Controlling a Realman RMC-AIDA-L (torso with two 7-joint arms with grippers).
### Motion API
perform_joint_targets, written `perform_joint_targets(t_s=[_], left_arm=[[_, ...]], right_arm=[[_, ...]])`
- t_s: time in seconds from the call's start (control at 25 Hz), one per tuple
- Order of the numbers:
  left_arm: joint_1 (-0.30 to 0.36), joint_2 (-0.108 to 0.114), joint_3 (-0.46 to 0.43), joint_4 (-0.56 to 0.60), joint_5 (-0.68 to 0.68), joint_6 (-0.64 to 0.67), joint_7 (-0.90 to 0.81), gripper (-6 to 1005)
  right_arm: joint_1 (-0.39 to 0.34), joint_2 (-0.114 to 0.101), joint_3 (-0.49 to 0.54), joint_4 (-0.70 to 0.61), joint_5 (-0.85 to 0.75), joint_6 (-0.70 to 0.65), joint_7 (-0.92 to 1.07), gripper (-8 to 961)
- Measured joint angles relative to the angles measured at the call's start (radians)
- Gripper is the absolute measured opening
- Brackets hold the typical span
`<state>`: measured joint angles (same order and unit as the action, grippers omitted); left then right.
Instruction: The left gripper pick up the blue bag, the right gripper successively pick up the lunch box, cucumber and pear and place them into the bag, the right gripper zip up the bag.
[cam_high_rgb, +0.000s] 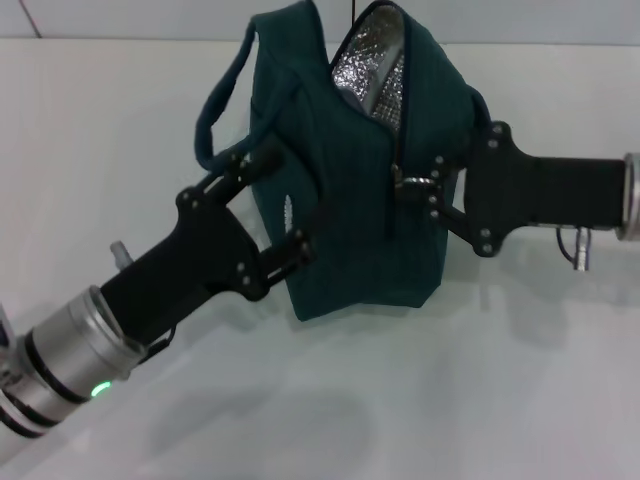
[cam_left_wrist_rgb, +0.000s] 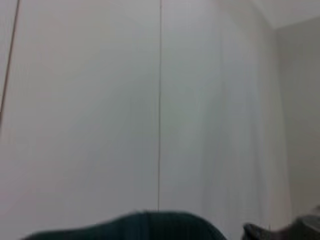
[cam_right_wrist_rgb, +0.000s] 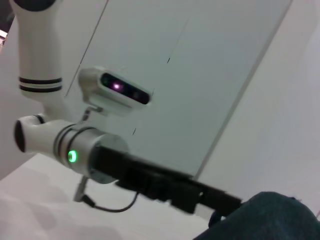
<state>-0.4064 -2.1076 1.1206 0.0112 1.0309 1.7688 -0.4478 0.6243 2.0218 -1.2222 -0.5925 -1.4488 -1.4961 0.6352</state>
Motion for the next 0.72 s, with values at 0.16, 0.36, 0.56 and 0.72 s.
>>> perform_joint_targets(t_s=[0.16,0.36,0.56,0.72], left_arm=[[0.000,0.000,0.003,-0.033,0.016,-0.012,0.016,774],[0.002,0.000,0.016,-0.042,0.046,-0.037,0.017,772],[-0.004,0.000,0.027,-0.041,0.048,-0.058,0.016,769],[-0.007,-0.001,0.024,-0.042,0.043,-0.103,0.018,707]], right_arm=[[0.030,0.000,-0.005,0.023,0.013,0.019,0.000,15],[0.036,0.002,-0.007,0.025,0.025,0.024,-0.001,15],[0.038,0.003,-0.007,0.025,0.053,0.025,-0.001,15],[0.039,0.004,-0.008,0.025,0.066,0.028,-0.001,16]])
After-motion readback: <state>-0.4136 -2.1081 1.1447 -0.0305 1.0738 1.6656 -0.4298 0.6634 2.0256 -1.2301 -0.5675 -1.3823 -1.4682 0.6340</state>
